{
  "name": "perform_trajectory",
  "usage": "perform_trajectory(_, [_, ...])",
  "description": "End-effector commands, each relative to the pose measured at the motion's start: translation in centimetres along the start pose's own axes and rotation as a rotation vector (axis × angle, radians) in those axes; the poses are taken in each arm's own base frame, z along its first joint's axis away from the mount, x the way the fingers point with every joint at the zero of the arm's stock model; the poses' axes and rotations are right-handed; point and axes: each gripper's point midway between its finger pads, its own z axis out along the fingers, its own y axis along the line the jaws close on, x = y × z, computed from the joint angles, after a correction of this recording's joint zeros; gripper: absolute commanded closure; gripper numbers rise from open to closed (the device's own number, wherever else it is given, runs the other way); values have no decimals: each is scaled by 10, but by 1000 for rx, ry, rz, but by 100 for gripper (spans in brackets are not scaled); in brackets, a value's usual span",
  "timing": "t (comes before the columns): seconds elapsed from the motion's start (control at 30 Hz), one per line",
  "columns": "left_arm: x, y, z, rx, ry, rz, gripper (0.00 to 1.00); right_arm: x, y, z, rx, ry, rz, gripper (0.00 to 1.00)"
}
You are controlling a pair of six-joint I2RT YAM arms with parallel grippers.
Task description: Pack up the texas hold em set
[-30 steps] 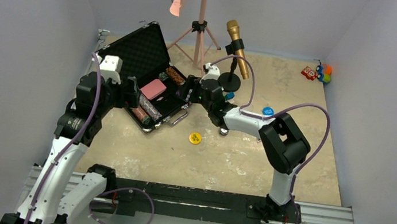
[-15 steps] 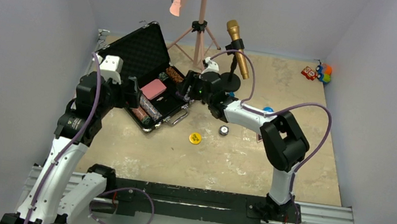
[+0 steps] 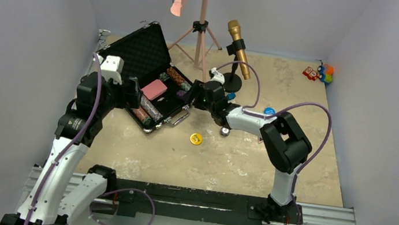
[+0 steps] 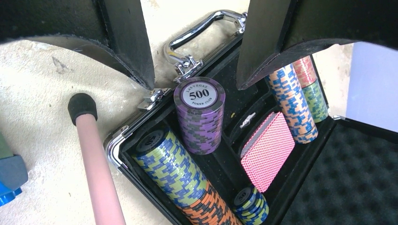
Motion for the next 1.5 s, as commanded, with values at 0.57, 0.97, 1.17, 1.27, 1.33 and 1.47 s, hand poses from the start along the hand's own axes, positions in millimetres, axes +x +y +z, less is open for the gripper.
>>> perform_trajectory(0.57, [-9, -4, 3, 17, -32, 9, 1, -12, 42, -5, -134, -22, 54, 43])
perform_trajectory(0.97, [-6, 5, 8, -30, -11, 23, 1, 0, 46, 24, -153, 17, 36, 46])
perform_trajectory(1.17, [-6, 1, 8, -11, -13, 18, 1, -3, 51, 37, -150, 20, 15, 46])
perform_trajectory(1.27, [-7, -1, 7, 1, -15, 14, 1, -8, 49, 43, -120, 4, -16, 45])
perform_trajectory(1.33, [-6, -1, 7, 4, -15, 12, 1, -12, 42, 43, -78, -18, -39, 43])
perform_trajectory(1.47, [-8, -2, 6, 6, -21, 10, 1, -14, 37, 38, -54, -24, -49, 39])
